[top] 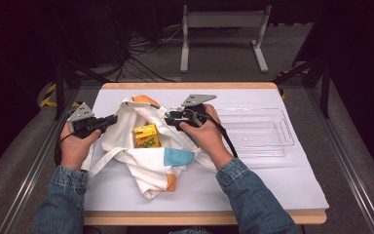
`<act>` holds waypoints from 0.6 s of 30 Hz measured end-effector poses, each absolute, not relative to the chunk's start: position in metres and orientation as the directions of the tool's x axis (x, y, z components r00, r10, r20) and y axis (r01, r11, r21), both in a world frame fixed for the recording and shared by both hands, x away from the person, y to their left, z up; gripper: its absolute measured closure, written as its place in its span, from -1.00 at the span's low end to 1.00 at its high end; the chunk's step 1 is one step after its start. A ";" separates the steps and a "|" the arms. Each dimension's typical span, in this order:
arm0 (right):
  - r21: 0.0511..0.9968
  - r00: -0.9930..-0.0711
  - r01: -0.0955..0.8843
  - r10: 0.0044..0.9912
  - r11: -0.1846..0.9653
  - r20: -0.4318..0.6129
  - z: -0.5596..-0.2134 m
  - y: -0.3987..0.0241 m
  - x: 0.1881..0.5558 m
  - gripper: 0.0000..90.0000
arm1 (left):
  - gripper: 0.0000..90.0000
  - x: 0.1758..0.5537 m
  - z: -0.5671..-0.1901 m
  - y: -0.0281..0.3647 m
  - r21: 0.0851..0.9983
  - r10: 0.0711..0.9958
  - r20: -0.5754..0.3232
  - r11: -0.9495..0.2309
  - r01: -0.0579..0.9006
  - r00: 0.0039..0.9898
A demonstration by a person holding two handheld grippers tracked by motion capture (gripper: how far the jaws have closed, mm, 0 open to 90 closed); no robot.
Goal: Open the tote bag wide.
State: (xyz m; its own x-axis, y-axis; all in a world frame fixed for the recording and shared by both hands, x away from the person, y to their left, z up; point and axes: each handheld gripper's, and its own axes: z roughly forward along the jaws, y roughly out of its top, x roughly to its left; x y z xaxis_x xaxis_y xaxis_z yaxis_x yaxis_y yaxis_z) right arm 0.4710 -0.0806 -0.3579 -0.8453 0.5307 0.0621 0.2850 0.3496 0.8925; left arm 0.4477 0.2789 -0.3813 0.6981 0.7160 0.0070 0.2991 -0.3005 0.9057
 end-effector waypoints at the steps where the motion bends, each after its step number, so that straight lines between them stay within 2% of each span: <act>1: 0.889 -0.840 0.280 0.541 0.361 0.045 -0.359 -0.079 0.472 0.78 | 0.97 0.448 -0.382 0.279 0.904 0.715 0.009 -0.304 0.300 0.699; 2: 0.884 -0.833 0.276 0.552 0.377 0.025 -0.359 -0.079 0.472 0.91 | 0.97 0.448 -0.382 0.280 0.901 0.714 0.018 -0.315 0.298 0.700; 4: 0.880 -0.830 0.282 0.558 0.381 0.025 -0.360 -0.079 0.473 0.96 | 0.97 0.447 -0.383 0.281 0.898 0.712 0.015 -0.318 0.303 0.702; 12: 0.842 -0.776 0.322 0.630 0.433 -0.027 -0.367 -0.085 0.478 0.97 | 0.97 0.448 -0.390 0.285 0.860 0.740 0.045 -0.370 0.351 0.671; 18: 0.804 -0.752 0.377 0.659 0.461 -0.025 -0.377 -0.082 0.483 0.98 | 0.98 0.453 -0.404 0.285 0.794 0.749 0.027 -0.418 0.441 0.662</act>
